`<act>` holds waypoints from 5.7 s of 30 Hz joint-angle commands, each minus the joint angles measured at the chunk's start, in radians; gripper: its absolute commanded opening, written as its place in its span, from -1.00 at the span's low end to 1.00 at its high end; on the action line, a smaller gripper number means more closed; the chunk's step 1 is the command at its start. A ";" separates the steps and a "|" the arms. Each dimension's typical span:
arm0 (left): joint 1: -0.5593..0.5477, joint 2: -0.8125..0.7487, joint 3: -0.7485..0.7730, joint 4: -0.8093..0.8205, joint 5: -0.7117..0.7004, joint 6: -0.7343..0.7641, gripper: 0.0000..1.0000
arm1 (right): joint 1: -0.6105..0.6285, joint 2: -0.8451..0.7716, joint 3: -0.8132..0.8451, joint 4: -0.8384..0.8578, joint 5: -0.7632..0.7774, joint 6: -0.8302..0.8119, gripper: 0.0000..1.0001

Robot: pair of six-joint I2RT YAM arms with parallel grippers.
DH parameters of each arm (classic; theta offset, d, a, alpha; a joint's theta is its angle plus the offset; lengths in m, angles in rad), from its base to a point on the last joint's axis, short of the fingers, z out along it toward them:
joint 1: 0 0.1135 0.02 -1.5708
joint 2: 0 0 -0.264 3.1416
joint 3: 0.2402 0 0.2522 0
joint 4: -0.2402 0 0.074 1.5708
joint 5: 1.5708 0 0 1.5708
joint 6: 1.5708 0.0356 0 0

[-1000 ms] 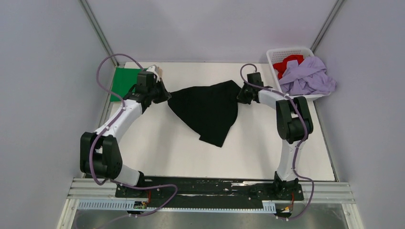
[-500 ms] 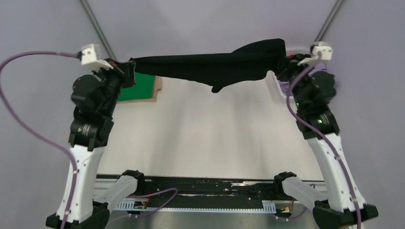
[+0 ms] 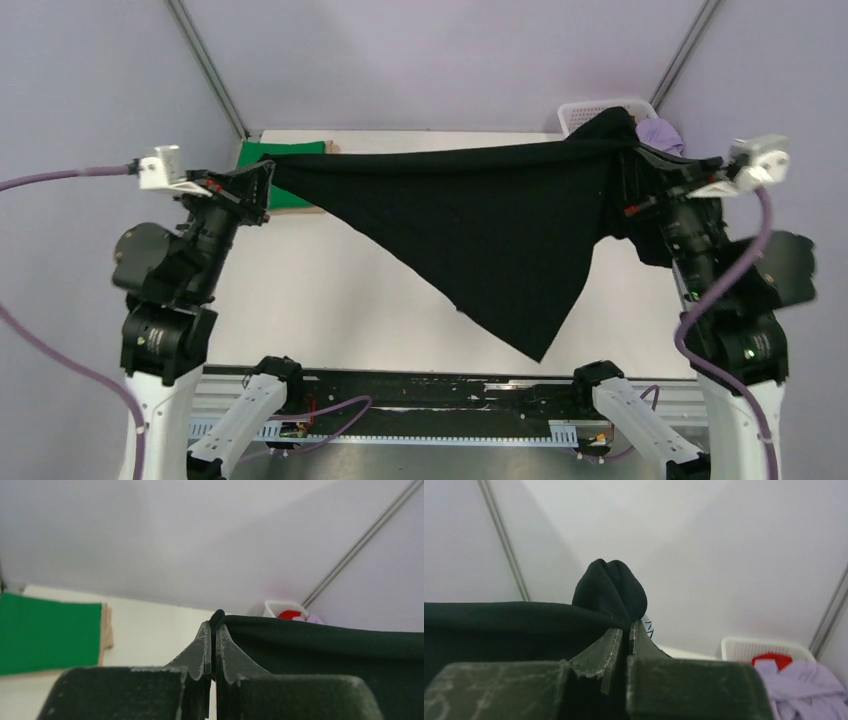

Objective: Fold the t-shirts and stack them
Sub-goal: Flatten out the tshirt

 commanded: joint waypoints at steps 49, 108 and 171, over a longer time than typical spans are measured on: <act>0.011 0.225 -0.777 0.060 -0.023 -0.194 -1.00 | 0.198 0.448 -0.895 0.044 -0.085 0.614 0.93; 0.011 0.125 -0.246 0.123 -0.012 -0.197 -1.00 | 0.242 -0.020 -0.429 0.089 0.128 0.460 -1.00; 0.021 1.633 0.847 0.145 -0.045 0.075 1.00 | -0.193 1.367 0.428 0.084 0.008 0.387 1.00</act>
